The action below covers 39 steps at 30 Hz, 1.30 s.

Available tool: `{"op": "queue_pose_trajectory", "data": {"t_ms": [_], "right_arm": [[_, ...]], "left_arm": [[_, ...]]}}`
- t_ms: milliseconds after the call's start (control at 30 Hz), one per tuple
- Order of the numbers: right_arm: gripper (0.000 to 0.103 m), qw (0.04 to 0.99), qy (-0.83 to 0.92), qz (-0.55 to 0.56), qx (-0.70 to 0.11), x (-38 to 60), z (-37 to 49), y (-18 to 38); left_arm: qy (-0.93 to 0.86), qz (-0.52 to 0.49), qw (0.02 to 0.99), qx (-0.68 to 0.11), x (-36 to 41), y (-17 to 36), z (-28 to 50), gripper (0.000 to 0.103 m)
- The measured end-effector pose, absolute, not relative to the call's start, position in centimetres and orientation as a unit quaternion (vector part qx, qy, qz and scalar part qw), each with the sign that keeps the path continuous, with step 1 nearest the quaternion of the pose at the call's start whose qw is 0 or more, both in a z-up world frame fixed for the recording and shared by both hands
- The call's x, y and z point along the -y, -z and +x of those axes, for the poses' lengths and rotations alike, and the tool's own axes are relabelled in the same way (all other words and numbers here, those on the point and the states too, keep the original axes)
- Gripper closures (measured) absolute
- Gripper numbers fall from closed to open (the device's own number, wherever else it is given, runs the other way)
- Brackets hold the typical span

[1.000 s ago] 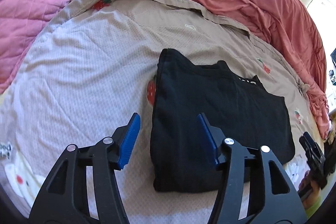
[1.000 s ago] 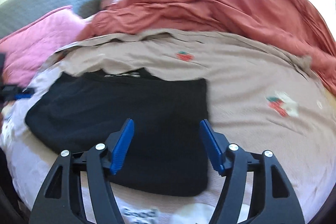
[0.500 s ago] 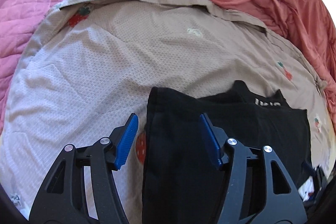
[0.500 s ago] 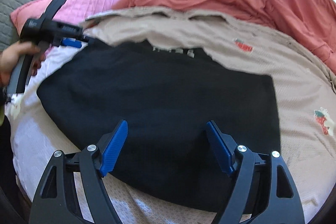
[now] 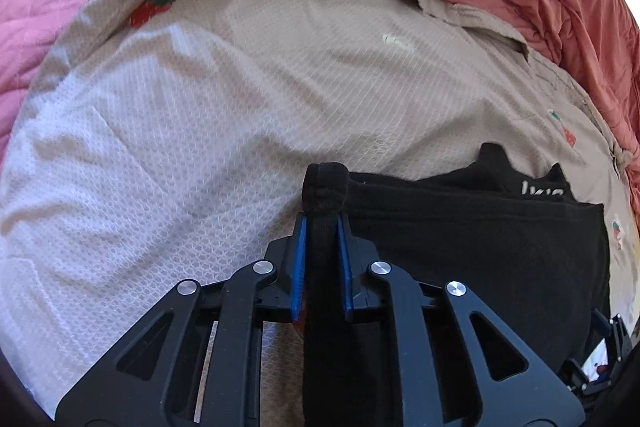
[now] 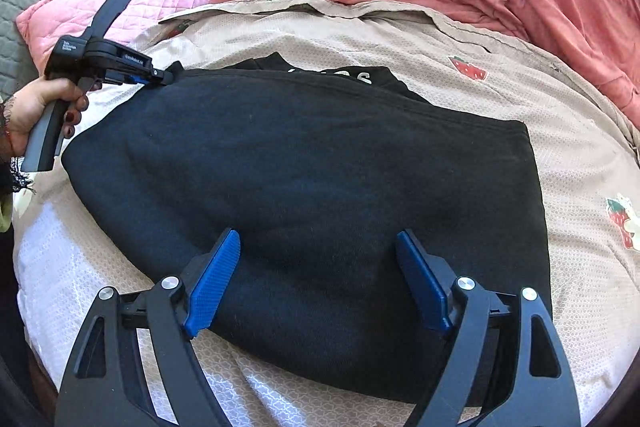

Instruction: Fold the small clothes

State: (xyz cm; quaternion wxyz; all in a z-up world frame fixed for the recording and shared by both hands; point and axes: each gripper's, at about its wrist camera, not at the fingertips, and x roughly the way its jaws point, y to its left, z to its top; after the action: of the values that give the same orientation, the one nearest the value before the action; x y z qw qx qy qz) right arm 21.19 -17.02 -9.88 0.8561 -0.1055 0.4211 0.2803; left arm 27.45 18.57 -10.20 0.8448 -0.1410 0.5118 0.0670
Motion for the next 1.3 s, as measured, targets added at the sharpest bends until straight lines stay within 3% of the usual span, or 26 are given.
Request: {"op": "queue_pose_trajectory", "data": {"t_ms": [267,467,967,1300], "right_arm": [[0.019,0.857,-0.280,-0.113,-0.418,16.9,21.0,10.1],[0.015,0.858,-0.278,-0.109,-0.418,16.9,21.1,10.1],[0.009,0.878,-0.279,-0.104,-0.375,16.9,19.4,8.0],[0.006,0.879,-0.308,-0.177,-0.318,13.2,14.8,6.3]], "left_arm": [[-0.068,-0.157,0.845,-0.506,-19.1,10.6,26.7,0.084],[-0.074,-0.134,0.851,-0.503,-18.2,9.3,25.3,0.083],[-0.082,-0.124,0.863,-0.484,-18.3,7.3,21.7,0.043],[-0.068,-0.113,0.878,-0.460,-18.2,7.2,21.0,0.036]]}}
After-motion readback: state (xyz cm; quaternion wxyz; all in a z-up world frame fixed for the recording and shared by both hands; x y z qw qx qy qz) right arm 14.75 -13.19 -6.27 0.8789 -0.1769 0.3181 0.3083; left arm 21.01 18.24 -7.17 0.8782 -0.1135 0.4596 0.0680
